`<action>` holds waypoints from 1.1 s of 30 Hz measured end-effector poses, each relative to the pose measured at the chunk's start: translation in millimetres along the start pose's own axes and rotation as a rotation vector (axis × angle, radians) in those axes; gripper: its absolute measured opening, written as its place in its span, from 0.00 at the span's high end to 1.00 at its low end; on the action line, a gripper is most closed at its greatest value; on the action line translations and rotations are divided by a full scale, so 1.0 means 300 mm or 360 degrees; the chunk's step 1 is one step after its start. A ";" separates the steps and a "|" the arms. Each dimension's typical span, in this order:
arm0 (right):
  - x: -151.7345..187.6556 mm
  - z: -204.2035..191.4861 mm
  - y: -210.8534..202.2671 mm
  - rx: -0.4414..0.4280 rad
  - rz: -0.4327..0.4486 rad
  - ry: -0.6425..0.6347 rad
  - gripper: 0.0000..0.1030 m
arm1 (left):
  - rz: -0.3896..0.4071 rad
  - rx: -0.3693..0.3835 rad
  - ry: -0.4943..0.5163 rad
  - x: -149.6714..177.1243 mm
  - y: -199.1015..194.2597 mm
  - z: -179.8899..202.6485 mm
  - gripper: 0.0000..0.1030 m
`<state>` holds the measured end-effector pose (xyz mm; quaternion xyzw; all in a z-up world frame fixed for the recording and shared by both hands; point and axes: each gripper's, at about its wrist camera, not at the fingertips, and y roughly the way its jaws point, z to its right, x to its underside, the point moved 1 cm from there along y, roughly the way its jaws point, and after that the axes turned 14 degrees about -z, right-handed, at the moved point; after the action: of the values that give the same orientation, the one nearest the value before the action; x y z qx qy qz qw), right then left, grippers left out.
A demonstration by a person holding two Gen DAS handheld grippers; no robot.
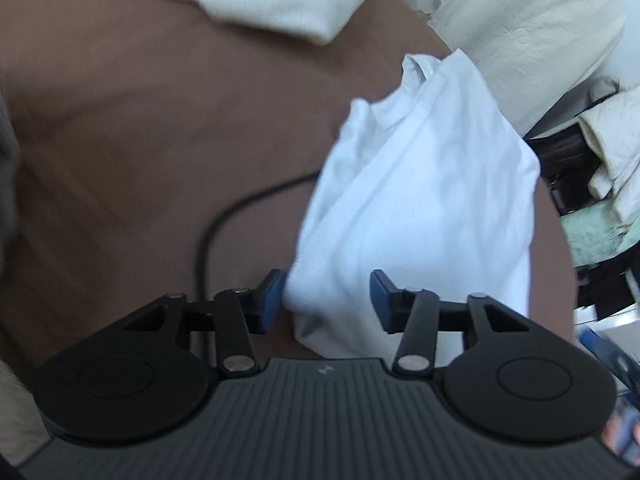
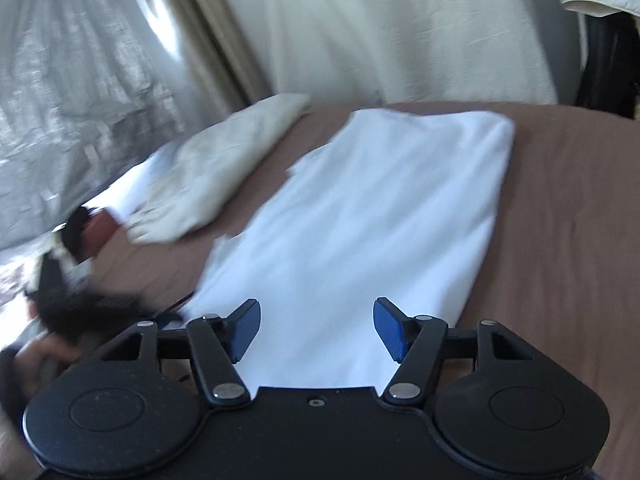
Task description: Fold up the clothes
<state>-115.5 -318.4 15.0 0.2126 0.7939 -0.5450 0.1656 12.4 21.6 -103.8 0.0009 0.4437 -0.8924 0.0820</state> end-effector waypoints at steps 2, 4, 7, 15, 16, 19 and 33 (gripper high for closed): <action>-0.036 0.070 0.078 0.0098 0.0032 0.0056 0.31 | -0.0041 0.0038 -0.0009 0.016 0.019 0.000 0.51; -0.067 0.147 0.156 0.0173 0.0013 0.0167 0.31 | -0.0042 0.0023 -0.0033 0.015 0.028 -0.001 0.51; -0.055 0.285 0.218 0.0108 -0.0012 0.0467 0.31 | -0.0003 0.0053 -0.0137 0.013 0.018 -0.027 0.50; 0.064 0.416 0.302 -0.0481 -0.0247 0.0816 0.31 | -0.0055 0.0103 -0.0144 -0.001 0.041 -0.034 0.44; 0.081 0.405 0.313 -0.0577 -0.0303 0.0834 0.31 | -0.0088 0.0119 -0.0113 0.001 0.051 -0.023 0.42; 0.149 0.348 0.361 -0.0863 -0.0511 0.0862 0.31 | -0.0122 0.0121 -0.0071 0.006 0.070 -0.003 0.42; 0.259 0.100 0.399 -0.0929 -0.0657 0.0732 0.40 | -0.0031 0.0154 -0.0104 0.010 0.100 0.003 0.70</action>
<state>-119.1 -296.7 -129.1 0.1092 0.9571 -0.2575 -0.0752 13.9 2.6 -127.3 -0.0285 0.3970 -0.9132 0.0877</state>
